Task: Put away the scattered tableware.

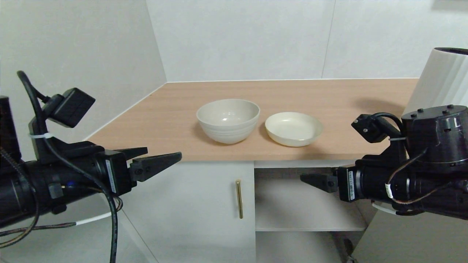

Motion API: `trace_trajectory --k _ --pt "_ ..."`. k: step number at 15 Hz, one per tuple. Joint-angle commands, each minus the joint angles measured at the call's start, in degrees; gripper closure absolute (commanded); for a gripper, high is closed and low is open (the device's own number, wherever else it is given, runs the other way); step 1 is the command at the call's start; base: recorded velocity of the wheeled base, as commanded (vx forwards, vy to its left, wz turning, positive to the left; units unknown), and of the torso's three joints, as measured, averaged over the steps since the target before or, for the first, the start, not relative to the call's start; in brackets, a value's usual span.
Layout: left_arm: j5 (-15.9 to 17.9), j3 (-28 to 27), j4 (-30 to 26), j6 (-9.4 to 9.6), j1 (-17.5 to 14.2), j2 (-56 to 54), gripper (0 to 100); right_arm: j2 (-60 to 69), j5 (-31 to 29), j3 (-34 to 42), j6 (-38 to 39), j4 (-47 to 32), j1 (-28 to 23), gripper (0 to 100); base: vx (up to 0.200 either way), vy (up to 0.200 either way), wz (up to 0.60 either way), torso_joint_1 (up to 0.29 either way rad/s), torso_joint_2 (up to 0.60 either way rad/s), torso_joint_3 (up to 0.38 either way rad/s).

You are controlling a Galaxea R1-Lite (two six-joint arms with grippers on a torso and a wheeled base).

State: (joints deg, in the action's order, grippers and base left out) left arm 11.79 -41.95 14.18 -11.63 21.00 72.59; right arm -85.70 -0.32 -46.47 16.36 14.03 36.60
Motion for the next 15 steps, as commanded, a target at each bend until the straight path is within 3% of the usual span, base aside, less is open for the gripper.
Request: trace_trajectory --k 1,3,7,8,9,10,13,15 --pt "0.0 -1.2 -0.3 -2.43 0.0 2.3 0 -0.1 0.1 0.0 0.0 0.0 0.1 0 0.0 0.0 0.0 0.173 -0.46 -0.3" --pt "0.0 -3.8 -2.8 -7.97 0.0 4.1 0 -0.2 0.1 0.0 0.0 0.0 0.1 0 0.0 0.0 0.0 0.18 -0.47 -0.293" --pt "0.3 -10.1 -13.0 -15.0 0.0 7.9 0 -1.0 -0.2 0.0 0.0 0.2 0.0 0 0.0 0.0 0.0 0.185 -0.46 -0.277" --pt "0.4 -11.1 -13.8 -16.76 0.0 8.7 0 -1.1 -0.3 0.0 0.0 0.2 0.0 0 0.0 0.0 0.0 0.1 -0.25 -0.144" --pt "0.4 -12.9 -15.0 -20.8 0.0 10.3 0 -1.4 -0.4 -0.1 0.0 0.3 -0.1 0 0.0 0.0 0.0 0.041 -0.13 -0.076" --pt "0.5 -13.8 -15.6 -22.82 0.0 11.4 0 -1.4 -0.4 -0.2 0.0 0.4 -0.2 0 0.0 0.0 0.0 0.036 -0.08 -0.061" --pt "0.5 -15.1 -15.8 -26.51 0.0 14.1 0 -2.2 -0.7 -0.6 0.0 2.2 -0.3 0 0.0 0.0 0.0 0.0 0.0 0.0" --pt "0.5 -17.0 -15.4 -31.09 0.0 16.0 0 -3.9 -4.2 -5.9 1.2 -2.5 -0.4 0 0.0 0.0 0.0 0.0 0.0 0.0"
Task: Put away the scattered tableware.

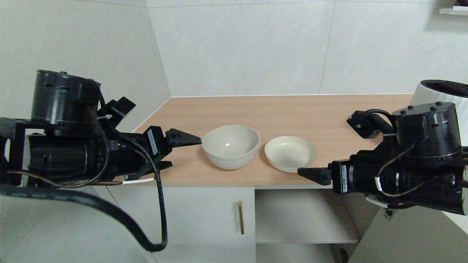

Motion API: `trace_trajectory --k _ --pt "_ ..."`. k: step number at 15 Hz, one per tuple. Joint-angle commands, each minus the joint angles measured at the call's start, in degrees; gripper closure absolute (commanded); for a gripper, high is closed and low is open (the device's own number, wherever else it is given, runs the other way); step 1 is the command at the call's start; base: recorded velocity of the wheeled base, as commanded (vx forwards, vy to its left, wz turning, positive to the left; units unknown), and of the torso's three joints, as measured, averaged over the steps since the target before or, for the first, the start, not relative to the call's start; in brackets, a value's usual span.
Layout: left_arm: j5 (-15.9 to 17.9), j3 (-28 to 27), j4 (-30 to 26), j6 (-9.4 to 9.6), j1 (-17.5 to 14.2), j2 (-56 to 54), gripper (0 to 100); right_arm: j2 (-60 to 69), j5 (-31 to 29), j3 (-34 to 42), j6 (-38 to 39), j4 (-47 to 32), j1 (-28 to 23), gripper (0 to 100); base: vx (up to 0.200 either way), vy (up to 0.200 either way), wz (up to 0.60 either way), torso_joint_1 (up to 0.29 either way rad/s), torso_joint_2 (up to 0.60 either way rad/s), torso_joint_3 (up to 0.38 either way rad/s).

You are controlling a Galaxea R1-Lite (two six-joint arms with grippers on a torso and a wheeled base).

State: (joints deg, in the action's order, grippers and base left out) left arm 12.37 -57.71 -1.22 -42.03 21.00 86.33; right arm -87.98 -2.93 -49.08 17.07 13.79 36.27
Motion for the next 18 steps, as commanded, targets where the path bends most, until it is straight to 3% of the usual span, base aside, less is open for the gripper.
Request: trace_trajectory --k 1,2,3,4,6,9,13,18 --pt "-0.1 -2.8 0.8 -4.46 0.0 3.5 0 -2.8 -3.7 -7.5 4.3 -7.5 -0.1 0 0.0 0.0 0.0 0.0 0.0 0.0" --pt "-0.1 -3.2 1.1 -5.43 0.0 3.8 0 -3.2 -4.0 -8.8 5.7 -8.9 -0.1 0 0.0 0.0 0.0 0.0 0.0 0.0" --pt "-0.5 -4.7 2.8 -8.86 0.0 5.8 0 -5.2 -5.7 -14.1 12.2 -14.2 -0.5 0 0.0 0.0 0.0 0.0 0.0 0.0" --pt "-0.7 -5.4 3.2 -9.65 0.0 7.0 0 -6.7 -7.5 -16.2 13.7 -15.8 -1.8 0 0.0 0.0 0.0 0.0 0.0 0.0" --pt "-2.0 -5.9 3.2 -9.91 0.0 8.8 0 -9.1 -11.0 -17.7 13.9 -15.7 -3.6 0 0.0 0.0 0.0 0.0 0.0 0.0" --pt "-6.0 -7.2 3.8 -9.82 0.4 11.9 0 -9.9 -11.3 -18.0 14.0 -15.6 -3.9 0 0.0 0.0 0.0 0.0 0.0 0.0" --pt "-5.9 -8.4 4.2 -9.56 2.6 15.2 0 -10.3 -11.3 -18.0 14.1 -15.6 -3.9 0 0.0 0.0 0.0 0.0 0.0 0.0" --pt "-6.0 -8.7 5.3 -9.47 2.8 17.9 0 -10.4 -11.3 -17.9 14.1 -15.6 -3.9 0 0.0 0.0 0.0 0.0 0.0 0.0"
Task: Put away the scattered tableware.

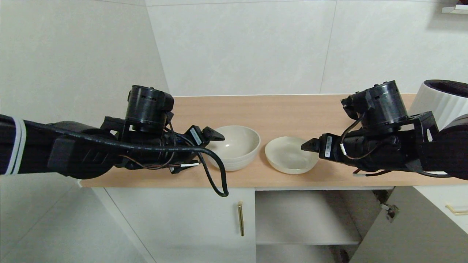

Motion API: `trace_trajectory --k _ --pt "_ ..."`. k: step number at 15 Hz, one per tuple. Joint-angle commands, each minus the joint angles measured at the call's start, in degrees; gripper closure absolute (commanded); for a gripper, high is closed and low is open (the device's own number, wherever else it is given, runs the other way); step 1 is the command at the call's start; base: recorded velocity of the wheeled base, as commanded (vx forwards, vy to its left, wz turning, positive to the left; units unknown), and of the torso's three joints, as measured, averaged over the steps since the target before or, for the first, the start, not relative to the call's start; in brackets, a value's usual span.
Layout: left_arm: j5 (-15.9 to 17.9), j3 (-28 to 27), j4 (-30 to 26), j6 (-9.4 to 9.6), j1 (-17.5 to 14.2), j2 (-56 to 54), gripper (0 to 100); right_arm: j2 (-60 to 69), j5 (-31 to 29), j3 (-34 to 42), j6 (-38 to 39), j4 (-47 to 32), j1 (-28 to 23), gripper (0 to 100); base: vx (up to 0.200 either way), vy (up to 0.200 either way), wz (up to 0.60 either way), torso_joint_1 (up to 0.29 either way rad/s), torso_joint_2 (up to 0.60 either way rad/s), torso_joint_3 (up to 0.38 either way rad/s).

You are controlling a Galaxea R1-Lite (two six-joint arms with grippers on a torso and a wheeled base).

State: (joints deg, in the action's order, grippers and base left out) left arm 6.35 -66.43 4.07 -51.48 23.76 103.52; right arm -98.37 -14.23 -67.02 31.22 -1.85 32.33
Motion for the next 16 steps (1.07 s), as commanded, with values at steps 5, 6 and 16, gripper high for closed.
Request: trace_trajectory --k 5,6,16 --pt "0.0 0.1 0.0 -0.02 0.1 0.6 100 -0.1 0.0 0.1 0.0 0.0 0.1 0 0.0 0.0 0.0 0.0 0.0 0.0" --pt "-0.1 0.1 0.0 -0.11 0.1 0.6 100 -0.1 0.0 0.1 0.0 0.0 0.1 0 0.0 0.0 0.0 0.0 0.0 0.0" --pt "0.0 0.1 -0.1 -0.02 0.1 0.1 100 -4.1 -6.0 -0.3 -0.4 2.4 0.2 0 0.0 0.0 0.0 0.0 0.0 0.0"
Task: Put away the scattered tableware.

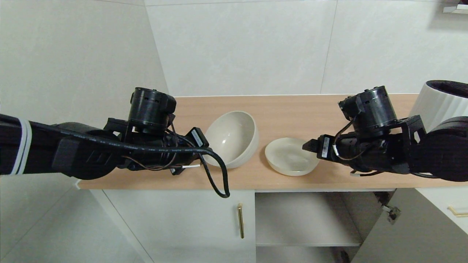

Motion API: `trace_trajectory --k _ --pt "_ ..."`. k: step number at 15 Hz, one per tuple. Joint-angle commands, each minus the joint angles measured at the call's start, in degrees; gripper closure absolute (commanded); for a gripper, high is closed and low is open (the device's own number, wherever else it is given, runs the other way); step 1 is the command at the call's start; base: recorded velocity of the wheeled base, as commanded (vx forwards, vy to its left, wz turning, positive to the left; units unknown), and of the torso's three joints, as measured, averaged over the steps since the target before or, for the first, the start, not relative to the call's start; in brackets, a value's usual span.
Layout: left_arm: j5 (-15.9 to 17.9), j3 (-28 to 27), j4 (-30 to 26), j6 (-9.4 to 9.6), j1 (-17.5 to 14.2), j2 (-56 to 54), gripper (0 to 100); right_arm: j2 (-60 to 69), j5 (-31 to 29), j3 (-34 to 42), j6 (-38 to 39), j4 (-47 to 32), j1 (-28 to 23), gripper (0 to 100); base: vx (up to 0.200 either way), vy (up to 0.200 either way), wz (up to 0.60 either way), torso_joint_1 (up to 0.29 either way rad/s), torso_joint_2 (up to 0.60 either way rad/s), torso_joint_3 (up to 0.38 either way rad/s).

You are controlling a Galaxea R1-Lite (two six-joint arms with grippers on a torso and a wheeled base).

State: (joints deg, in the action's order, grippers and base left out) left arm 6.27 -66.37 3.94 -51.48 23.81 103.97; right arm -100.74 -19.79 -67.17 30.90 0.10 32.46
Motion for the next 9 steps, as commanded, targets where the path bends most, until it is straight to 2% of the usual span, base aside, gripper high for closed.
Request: trace_trajectory --k 1,4,9 --pt "0.0 0.0 -0.1 -0.02 0.0 -0.5 100 -2.7 -1.6 -0.4 -0.1 0.6 0.1 0 0.0 0.0 0.0 0.0 0.0 0.0" --pt "0.1 0.0 -0.1 -0.02 0.0 -0.4 100 -4.9 -4.7 -1.6 -0.1 0.7 0.1 0 0.0 0.0 0.0 0.0 0.0 0.0" --pt "0.1 0.0 -0.2 -0.02 0.0 -0.4 100 -5.3 -4.9 -1.6 -0.1 0.8 0.1 0 0.0 0.0 0.0 0.0 0.0 0.0"
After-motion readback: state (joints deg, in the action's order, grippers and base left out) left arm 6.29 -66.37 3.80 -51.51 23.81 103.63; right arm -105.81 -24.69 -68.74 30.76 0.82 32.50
